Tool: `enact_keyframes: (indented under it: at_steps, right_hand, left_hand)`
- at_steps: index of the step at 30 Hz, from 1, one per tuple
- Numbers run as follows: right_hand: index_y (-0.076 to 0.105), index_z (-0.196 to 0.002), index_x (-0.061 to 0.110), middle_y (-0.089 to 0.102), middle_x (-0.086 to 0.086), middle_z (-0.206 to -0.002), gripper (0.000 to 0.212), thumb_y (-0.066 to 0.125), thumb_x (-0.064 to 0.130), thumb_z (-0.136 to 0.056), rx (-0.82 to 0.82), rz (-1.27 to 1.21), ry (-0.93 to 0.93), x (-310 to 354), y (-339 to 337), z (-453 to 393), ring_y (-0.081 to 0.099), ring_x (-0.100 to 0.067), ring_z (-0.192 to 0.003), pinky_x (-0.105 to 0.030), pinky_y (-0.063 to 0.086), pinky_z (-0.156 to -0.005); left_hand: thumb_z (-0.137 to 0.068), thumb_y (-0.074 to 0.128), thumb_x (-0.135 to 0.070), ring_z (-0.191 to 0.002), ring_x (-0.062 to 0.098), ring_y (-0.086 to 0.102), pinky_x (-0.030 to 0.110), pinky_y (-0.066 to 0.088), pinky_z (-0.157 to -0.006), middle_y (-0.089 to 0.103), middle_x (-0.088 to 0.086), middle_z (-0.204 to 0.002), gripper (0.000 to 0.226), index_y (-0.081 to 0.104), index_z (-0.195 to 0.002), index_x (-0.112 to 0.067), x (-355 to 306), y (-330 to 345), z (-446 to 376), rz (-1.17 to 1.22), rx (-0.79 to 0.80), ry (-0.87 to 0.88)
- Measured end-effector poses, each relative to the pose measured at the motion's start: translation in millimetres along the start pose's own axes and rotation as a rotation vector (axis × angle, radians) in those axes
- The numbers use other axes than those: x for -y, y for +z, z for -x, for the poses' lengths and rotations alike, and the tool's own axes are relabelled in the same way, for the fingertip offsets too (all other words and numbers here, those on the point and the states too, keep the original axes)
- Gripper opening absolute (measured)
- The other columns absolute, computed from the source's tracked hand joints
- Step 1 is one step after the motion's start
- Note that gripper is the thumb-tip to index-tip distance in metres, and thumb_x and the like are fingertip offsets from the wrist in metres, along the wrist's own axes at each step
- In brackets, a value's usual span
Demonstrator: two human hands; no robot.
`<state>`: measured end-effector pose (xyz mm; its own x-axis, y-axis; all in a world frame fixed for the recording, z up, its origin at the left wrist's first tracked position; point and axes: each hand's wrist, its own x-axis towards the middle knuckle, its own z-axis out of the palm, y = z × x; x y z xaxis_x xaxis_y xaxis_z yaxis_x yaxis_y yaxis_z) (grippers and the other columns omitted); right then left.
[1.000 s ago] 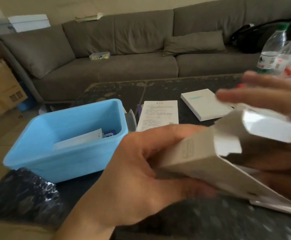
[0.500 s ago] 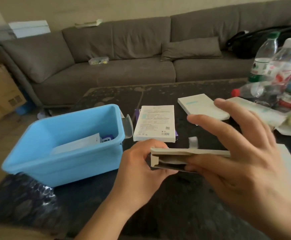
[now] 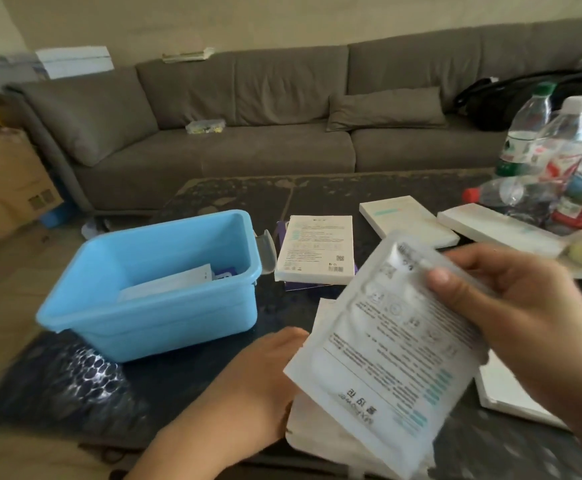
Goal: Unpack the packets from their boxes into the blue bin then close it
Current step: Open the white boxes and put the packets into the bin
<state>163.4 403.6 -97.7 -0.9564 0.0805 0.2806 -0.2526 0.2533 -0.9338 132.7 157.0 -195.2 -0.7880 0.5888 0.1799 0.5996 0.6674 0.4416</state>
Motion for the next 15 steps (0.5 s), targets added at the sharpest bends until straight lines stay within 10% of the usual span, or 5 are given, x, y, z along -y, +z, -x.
enact_keyframes:
  at_steps: [3,6,9,12,15]
  right_hand:
    - [0.074,-0.082,0.016,0.075,-0.006,-0.072,0.020,0.065,0.033,-0.075,0.057,-0.015,0.104,-6.4,4.5,-2.7,0.072,-0.020,-0.058,-0.027,0.052,-0.042]
    - [0.074,-0.081,0.021,0.076,0.002,-0.074,0.019,0.066,0.035,-0.072,-0.009,-0.043,0.055,-9.0,12.6,-1.6,0.074,-0.019,-0.064,-0.027,0.057,-0.046]
    - [0.072,-0.083,0.038,0.074,0.022,-0.084,0.014,0.062,0.048,-0.082,-0.213,0.096,-0.292,-6.9,20.7,5.3,0.072,-0.006,-0.074,-0.020,0.058,-0.059]
    - [0.068,-0.096,0.038,0.070,0.024,-0.101,0.012,0.056,0.037,-0.098,-0.116,0.237,-0.802,-14.9,26.7,11.6,0.068,-0.011,-0.090,-0.024,0.052,-0.072]
    - [0.065,-0.101,0.023,0.073,0.012,-0.111,0.015,0.050,0.025,-0.101,0.051,0.486,-1.132,-19.8,33.4,14.2,0.068,-0.015,-0.099,-0.032,0.049,-0.084]
  left_hand:
    - [-0.089,0.051,-0.010,-0.126,0.013,0.050,0.032,0.044,-0.103,0.052,-0.006,-0.135,0.040,0.060,-0.128,-0.020,-1.5,-7.2,10.8,-0.164,0.041,0.044]
    - [-0.091,0.052,0.000,-0.092,-0.001,0.063,0.019,0.052,-0.079,0.066,-0.023,-0.100,0.041,0.068,-0.106,-0.035,-17.8,-27.9,14.2,0.150,-0.242,-0.199]
    - [-0.094,0.053,0.000,-0.046,0.011,0.055,0.024,0.042,-0.045,0.062,-0.003,-0.062,0.034,0.070,-0.082,-0.027,-22.0,-44.8,14.8,0.601,-0.499,-0.453]
    - [-0.084,0.046,-0.057,-0.040,0.021,0.056,0.023,0.039,-0.037,0.064,0.016,-0.065,0.057,0.072,-0.102,-0.010,-35.8,-66.2,16.8,1.302,-0.136,-0.618]
    - [-0.081,0.044,-0.061,-0.057,0.022,0.069,0.027,0.051,-0.040,0.071,0.013,-0.081,0.066,0.074,-0.111,-0.009,-38.3,-76.8,23.7,1.627,0.044,-0.601]
